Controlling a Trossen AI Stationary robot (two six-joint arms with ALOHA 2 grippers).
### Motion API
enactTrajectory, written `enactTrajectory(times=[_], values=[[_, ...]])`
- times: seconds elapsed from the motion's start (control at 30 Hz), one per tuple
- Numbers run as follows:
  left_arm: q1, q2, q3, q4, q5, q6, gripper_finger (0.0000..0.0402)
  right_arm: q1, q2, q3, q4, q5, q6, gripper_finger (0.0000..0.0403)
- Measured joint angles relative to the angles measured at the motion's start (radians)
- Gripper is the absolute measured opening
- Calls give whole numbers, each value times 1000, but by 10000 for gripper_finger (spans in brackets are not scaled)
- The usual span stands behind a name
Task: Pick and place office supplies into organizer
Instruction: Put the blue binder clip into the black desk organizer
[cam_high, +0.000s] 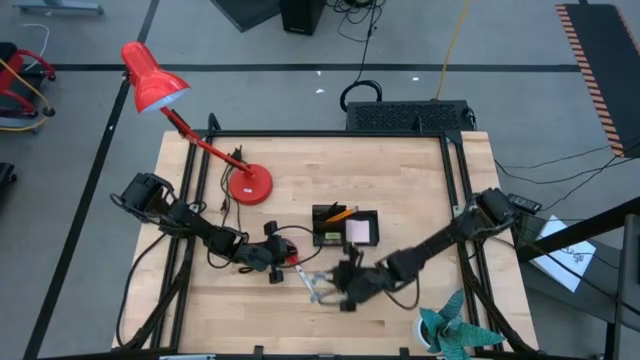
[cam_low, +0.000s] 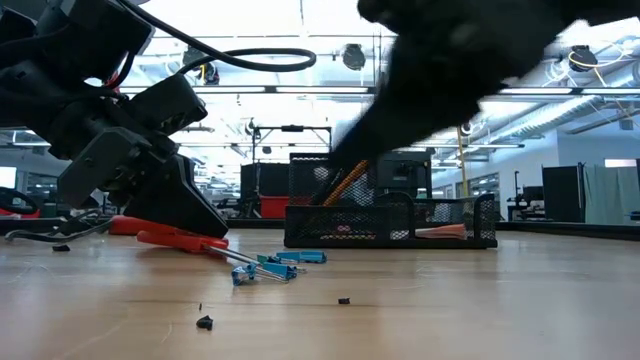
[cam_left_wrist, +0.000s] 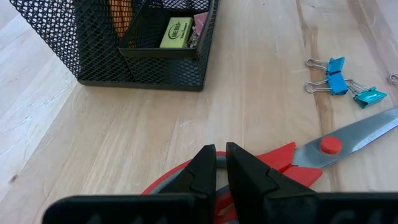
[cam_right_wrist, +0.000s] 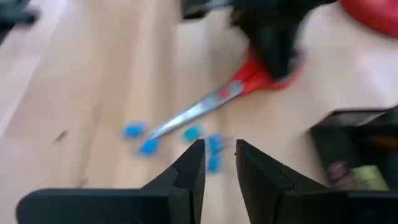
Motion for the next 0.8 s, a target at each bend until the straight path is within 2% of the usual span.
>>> enactTrajectory(times=[0.2, 0.4, 0.5, 0.67, 0.8], values=[[0, 1, -1, 16, 1, -2, 47, 24, 89, 0, 61, -15, 24, 119], [0, 2, -1, 15, 7, -11, 47, -2, 162, 0, 256, -199, -30, 172], [0, 1, -1, 15, 8, -6, 47, 0, 167, 0, 278, -216, -111, 188], [0, 1, 0, 3, 8, 0, 47, -6, 168, 0, 241, -229, -200, 195], [0, 0, 0, -1, 7, -1, 47, -39, 168, 0, 247, -338, -232, 189]])
